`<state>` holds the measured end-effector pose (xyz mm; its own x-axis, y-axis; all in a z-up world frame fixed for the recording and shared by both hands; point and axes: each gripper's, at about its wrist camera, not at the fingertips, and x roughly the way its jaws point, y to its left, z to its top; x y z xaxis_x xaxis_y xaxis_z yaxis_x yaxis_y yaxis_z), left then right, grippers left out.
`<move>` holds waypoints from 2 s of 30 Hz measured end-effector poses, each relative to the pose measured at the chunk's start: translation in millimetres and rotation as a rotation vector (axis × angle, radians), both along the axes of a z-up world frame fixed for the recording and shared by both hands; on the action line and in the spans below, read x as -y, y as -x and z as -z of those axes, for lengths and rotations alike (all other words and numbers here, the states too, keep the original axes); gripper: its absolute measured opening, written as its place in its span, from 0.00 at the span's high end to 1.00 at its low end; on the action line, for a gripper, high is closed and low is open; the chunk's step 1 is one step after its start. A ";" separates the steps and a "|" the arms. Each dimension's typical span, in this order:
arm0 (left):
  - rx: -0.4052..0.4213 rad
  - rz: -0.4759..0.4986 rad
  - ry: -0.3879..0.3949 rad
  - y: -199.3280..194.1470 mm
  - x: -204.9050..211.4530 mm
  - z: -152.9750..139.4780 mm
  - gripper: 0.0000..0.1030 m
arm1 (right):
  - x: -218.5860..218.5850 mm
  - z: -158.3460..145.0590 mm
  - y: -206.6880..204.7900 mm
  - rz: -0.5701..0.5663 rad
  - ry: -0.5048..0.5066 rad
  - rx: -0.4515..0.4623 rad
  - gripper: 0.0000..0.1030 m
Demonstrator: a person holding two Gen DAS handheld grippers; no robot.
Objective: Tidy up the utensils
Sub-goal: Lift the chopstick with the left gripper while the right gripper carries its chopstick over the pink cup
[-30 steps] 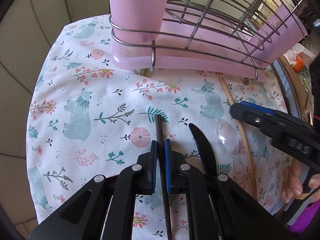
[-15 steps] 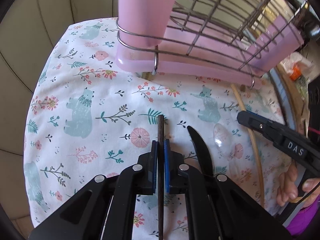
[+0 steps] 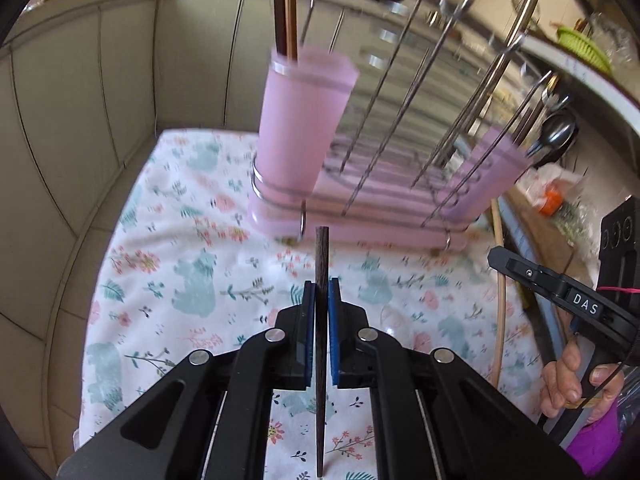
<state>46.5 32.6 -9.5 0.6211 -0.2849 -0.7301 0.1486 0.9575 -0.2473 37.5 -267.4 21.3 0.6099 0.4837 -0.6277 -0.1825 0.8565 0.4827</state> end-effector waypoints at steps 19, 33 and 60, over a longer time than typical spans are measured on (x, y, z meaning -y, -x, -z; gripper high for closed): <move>0.258 -0.069 0.101 20.0 -12.2 -57.6 0.95 | 11.4 -69.2 27.5 0.107 0.017 0.297 0.94; 0.538 -0.150 0.127 8.4 -30.6 -144.4 0.95 | 39.3 -161.4 24.4 0.259 0.016 0.611 0.94; 0.627 -0.205 -0.010 -68.6 2.7 -133.5 0.95 | 47.7 -190.9 -29.7 0.407 0.106 0.866 0.94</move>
<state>115.1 29.9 124.1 0.9705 -0.1103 -0.2145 0.0756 0.9836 -0.1639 67.1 -315.1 212.2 0.9909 0.0994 0.0912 -0.1184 0.9645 0.2361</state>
